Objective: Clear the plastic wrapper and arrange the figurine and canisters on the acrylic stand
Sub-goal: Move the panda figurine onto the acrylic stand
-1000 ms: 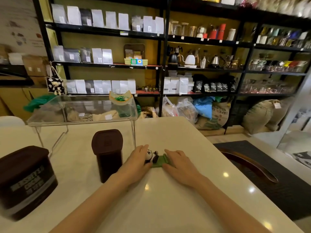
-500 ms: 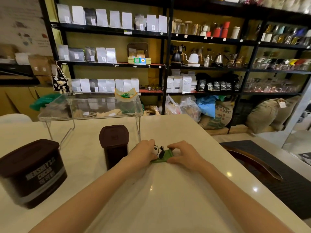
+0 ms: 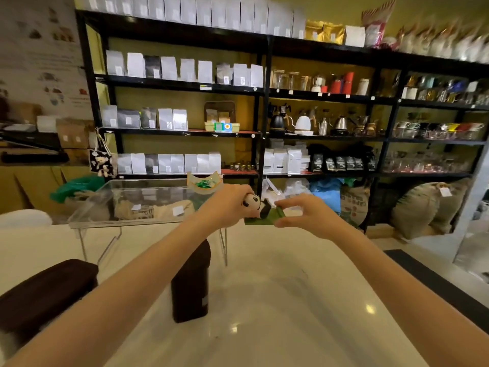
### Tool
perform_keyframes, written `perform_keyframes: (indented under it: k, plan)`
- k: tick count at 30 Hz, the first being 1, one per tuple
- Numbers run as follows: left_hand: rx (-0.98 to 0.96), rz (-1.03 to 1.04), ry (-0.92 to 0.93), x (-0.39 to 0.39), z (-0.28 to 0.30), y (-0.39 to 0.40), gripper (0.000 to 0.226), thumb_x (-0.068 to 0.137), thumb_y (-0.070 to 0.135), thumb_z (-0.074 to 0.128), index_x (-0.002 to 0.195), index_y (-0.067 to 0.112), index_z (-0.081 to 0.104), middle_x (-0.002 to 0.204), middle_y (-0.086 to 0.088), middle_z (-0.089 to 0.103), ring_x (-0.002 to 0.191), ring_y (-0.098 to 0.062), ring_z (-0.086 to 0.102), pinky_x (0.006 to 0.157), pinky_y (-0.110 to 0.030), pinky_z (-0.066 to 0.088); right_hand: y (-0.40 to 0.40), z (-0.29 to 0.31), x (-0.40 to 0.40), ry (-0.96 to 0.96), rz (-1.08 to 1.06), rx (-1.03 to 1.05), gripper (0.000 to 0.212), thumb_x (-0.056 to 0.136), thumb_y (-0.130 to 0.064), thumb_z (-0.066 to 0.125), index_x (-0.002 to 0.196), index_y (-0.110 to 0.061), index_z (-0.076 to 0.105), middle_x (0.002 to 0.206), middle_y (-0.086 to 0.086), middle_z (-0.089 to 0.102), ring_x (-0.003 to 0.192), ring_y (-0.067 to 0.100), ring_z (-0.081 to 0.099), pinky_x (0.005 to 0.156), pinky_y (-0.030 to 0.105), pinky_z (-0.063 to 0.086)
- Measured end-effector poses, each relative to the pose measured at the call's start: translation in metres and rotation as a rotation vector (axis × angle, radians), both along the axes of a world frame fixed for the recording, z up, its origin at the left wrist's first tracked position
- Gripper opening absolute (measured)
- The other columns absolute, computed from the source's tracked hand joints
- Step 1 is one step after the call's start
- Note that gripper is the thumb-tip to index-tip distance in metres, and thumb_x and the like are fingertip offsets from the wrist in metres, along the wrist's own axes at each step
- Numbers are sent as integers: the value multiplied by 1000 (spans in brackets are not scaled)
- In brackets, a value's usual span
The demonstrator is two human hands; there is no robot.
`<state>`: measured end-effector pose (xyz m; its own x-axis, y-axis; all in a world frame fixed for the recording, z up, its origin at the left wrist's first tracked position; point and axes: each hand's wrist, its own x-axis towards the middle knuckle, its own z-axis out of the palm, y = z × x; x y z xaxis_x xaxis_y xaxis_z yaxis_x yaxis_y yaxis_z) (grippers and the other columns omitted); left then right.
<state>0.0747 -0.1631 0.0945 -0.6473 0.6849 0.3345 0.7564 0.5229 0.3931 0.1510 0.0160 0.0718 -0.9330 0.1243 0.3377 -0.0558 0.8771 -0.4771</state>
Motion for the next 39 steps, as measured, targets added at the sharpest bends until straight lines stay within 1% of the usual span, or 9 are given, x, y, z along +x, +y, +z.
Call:
perform_keyframes:
  k: [2, 6, 10, 14, 19, 22, 27, 34, 39]
  plan:
    - [29, -9, 18, -7, 15, -7, 36, 80, 24, 65, 112, 11, 57, 111, -12, 63, 92, -20, 55, 80, -28, 44, -6, 14, -6, 47, 0, 25, 49, 73, -35, 71, 118, -23, 59, 98, -13, 54, 91, 8, 44, 71, 23, 33]
    - [109, 18, -43, -34, 37, -23, 38, 76, 24, 68, 111, 10, 60, 110, -13, 65, 90, -19, 56, 81, -28, 46, -19, 34, -37, 96, 52, 58, 46, 77, -32, 68, 119, -17, 59, 97, -7, 55, 76, 1, 44, 62, 15, 31]
    - [191, 75, -119, -68, 49, -40, 39, 74, 21, 71, 109, 9, 61, 110, -13, 66, 92, -20, 59, 84, -31, 49, -33, 45, -78, 91, 91, 80, 45, 78, -33, 66, 119, -16, 59, 119, 3, 61, 91, 7, 44, 70, 19, 34]
    - [219, 137, -154, -95, 38, -53, 38, 73, 19, 72, 108, 9, 62, 108, -12, 66, 94, -21, 60, 80, -29, 51, -44, 38, -114, 60, 145, 101, 44, 80, -33, 64, 120, -17, 57, 116, 4, 62, 81, 2, 45, 64, 12, 32]
    - [216, 158, -185, -119, 16, -59, 34, 72, 19, 73, 104, 11, 63, 103, -9, 67, 80, -14, 59, 60, -18, 48, -47, 19, -145, -11, 143, 146, 44, 79, -37, 64, 120, -21, 58, 118, 4, 64, 102, 18, 54, 84, 30, 44]
    - [192, 173, -198, -128, 3, -59, 38, 72, 21, 73, 108, 13, 62, 107, -7, 66, 81, -13, 59, 60, -19, 49, -46, 9, -153, -36, 141, 177, 43, 78, -40, 63, 118, -26, 58, 120, 1, 63, 102, 17, 53, 83, 33, 45]
    - [149, 174, -199, -134, -8, -60, 40, 74, 20, 71, 111, 13, 59, 108, -7, 66, 66, -1, 53, 53, -14, 42, -47, 1, -159, -48, 185, 221, 37, 77, -42, 64, 111, -28, 64, 115, 2, 65, 99, 17, 52, 80, 34, 45]
    - [126, 213, -178, -135, -14, -56, 43, 73, 23, 72, 113, 13, 59, 111, -9, 65, 86, -13, 55, 58, -16, 39, -51, 4, -158, -55, 155, 332, 37, 76, -43, 64, 110, -28, 65, 114, 3, 63, 101, 20, 54, 81, 38, 50]
    - [133, 207, -171, -135, -17, -55, 42, 74, 21, 71, 114, 13, 59, 114, -10, 64, 89, -13, 55, 58, -14, 39, -56, 8, -157, -99, 156, 423, 36, 79, -41, 61, 111, -25, 65, 112, 7, 62, 101, 22, 52, 83, 41, 49]
